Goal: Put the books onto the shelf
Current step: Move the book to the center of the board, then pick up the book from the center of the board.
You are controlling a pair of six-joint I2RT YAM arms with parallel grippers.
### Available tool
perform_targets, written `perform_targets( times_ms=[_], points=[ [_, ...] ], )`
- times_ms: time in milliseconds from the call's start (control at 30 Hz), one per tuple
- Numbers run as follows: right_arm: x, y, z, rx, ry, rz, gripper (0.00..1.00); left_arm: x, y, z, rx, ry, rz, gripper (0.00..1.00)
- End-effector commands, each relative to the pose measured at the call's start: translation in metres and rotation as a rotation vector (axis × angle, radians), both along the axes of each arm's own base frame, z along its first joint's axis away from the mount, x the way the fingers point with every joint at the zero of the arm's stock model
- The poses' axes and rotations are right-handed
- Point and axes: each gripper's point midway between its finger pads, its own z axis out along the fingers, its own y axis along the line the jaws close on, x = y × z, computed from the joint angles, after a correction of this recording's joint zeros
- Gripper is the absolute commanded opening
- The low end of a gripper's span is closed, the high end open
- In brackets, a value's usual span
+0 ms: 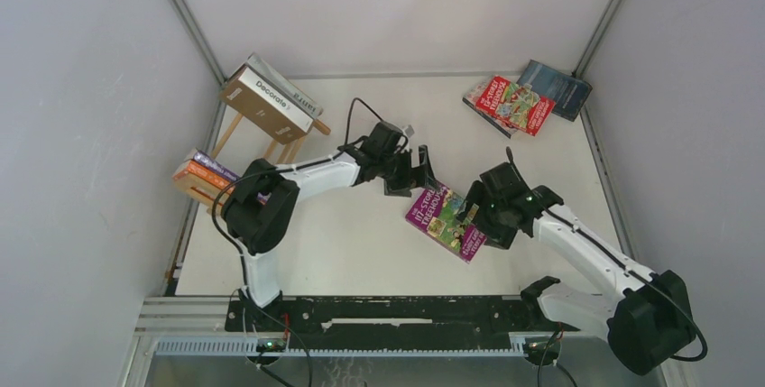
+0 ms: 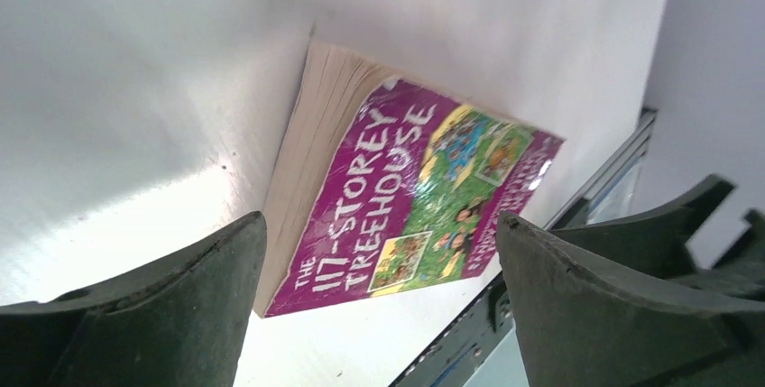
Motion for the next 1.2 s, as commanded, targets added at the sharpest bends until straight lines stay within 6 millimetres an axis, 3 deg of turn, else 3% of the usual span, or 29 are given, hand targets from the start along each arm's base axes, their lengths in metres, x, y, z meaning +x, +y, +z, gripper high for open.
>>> perform_targets(
  times_ms=[0, 133, 300, 433, 567, 800, 1167],
  points=[
    [0.015, -0.021, 0.006, -0.065, -0.083, -0.180, 1.00, 0.022, -0.001, 0.053, -0.126, -0.092, 0.059, 1.00],
    [0.036, -0.037, 0.020, -0.022, -0.203, -0.351, 0.99, 0.031, 0.001, 0.061, -0.143, -0.109, 0.085, 1.00],
    [0.104, -0.073, 0.068, 0.043, -0.438, -0.525, 0.98, 0.044, 0.000, 0.081, -0.154, -0.162, 0.094, 1.00],
    [0.155, -0.107, 0.085, 0.027, -0.504, -0.598, 0.98, 0.059, 0.002, 0.104, -0.153, -0.222, 0.092, 1.00],
    [0.196, -0.141, 0.073, 0.034, -0.504, -0.693, 0.99, 0.069, 0.004, 0.114, -0.151, -0.262, 0.103, 1.00],
    [0.251, -0.185, 0.045, 0.034, -0.543, -0.777, 0.99, 0.074, 0.000, 0.106, -0.179, -0.259, 0.112, 1.00],
    [0.320, -0.215, 0.009, 0.098, -0.620, -0.820, 0.99, 0.084, -0.001, 0.096, -0.186, -0.281, 0.115, 1.00]
  ],
)
